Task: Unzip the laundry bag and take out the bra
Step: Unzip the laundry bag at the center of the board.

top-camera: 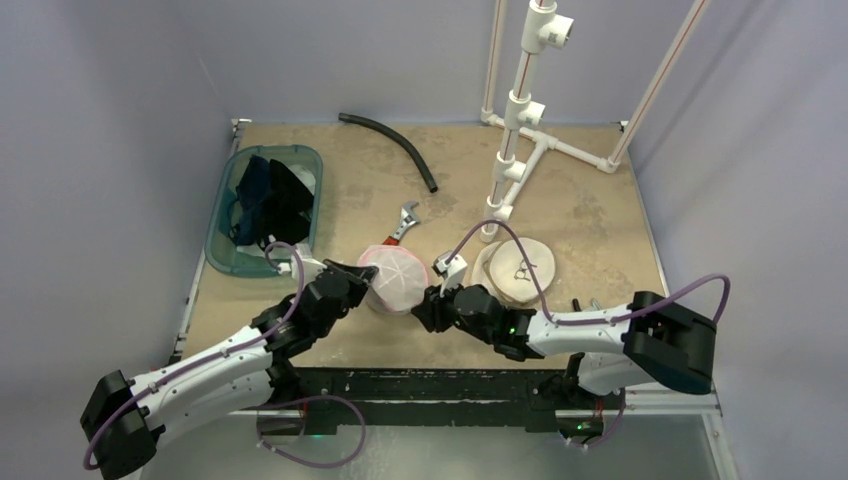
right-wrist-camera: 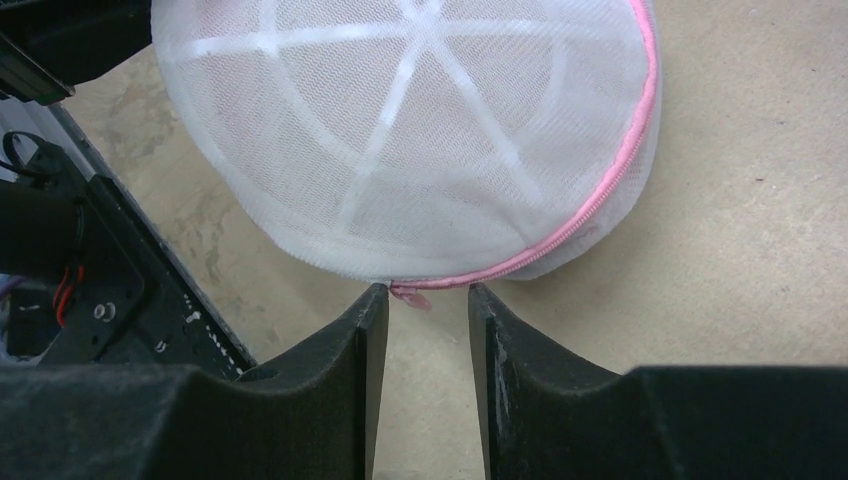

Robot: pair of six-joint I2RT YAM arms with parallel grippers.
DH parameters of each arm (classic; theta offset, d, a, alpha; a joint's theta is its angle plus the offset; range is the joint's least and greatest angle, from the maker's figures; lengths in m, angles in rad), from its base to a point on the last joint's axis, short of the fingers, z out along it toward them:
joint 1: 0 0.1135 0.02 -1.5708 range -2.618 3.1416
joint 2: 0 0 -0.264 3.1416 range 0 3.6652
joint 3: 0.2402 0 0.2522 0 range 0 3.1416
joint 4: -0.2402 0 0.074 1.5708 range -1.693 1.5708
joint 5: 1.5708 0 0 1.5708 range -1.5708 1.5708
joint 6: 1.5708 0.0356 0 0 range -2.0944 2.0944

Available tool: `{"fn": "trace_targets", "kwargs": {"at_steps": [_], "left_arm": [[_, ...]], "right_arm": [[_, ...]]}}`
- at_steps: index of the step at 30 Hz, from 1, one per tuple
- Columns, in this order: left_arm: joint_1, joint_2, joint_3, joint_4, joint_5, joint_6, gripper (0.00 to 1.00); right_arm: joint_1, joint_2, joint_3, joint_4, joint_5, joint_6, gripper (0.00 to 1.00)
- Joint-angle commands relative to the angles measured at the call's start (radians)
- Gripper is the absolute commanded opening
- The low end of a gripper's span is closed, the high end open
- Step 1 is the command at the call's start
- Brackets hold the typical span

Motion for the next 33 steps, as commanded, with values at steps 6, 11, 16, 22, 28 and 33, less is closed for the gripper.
{"fn": "trace_targets", "kwargs": {"at_steps": [6, 11, 16, 22, 28, 33], "left_arm": [[-0.004, 0.001, 0.037, 0.005, -0.008, 0.005, 0.00], [-0.004, 0.000, 0.043, -0.004, -0.018, 0.006, 0.00], [-0.004, 0.014, 0.055, -0.001, -0.015, 0.013, 0.00], [-0.004, 0.021, 0.058, 0.004, -0.006, 0.017, 0.00], [-0.005, 0.009, 0.059, -0.006, -0.006, 0.017, 0.00], [-0.005, 0.007, 0.049, 0.001, 0.003, 0.017, 0.00]], "right_arm": [[0.006, 0.051, 0.058, 0.041, -0.032, -0.030, 0.38], [0.006, 0.011, -0.001, 0.099, -0.066, -0.028, 0.45], [0.005, 0.030, -0.008, 0.094, -0.074, -0.036, 0.41], [0.005, 0.072, 0.027, 0.080, -0.049, -0.039, 0.38], [0.006, 0.104, 0.048, 0.063, -0.032, -0.033, 0.38], [0.005, 0.106, 0.052, 0.068, -0.028, -0.022, 0.34]]}}
